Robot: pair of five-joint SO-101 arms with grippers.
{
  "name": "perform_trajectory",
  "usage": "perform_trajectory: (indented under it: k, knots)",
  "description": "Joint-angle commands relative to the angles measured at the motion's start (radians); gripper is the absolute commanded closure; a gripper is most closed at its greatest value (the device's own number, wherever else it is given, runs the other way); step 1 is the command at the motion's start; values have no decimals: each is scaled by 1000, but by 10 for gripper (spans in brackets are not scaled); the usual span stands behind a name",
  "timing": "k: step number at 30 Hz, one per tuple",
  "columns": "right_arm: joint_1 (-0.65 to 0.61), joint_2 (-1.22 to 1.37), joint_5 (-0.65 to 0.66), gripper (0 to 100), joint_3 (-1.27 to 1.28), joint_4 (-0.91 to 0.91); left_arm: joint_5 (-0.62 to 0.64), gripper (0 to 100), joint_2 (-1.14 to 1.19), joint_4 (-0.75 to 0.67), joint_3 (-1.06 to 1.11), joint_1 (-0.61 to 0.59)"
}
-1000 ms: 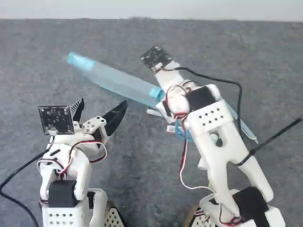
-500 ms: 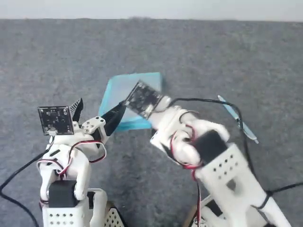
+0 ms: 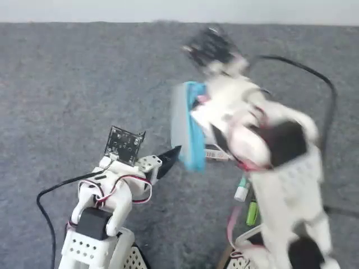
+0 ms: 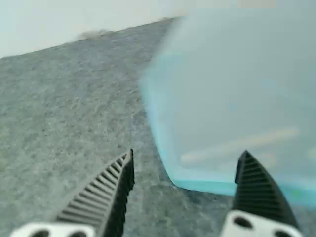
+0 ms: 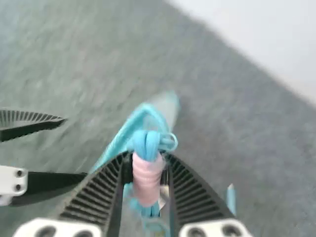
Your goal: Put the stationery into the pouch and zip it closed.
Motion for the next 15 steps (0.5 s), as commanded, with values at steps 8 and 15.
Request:
perform_trajectory:
  k: [8,15]
  knots:
    - [-160,153,9,991,-129,65,-37,694,-14,66,-84,11]
    - [-292,151,12,991,120,-21,-23,694,-12,29,-116,-164]
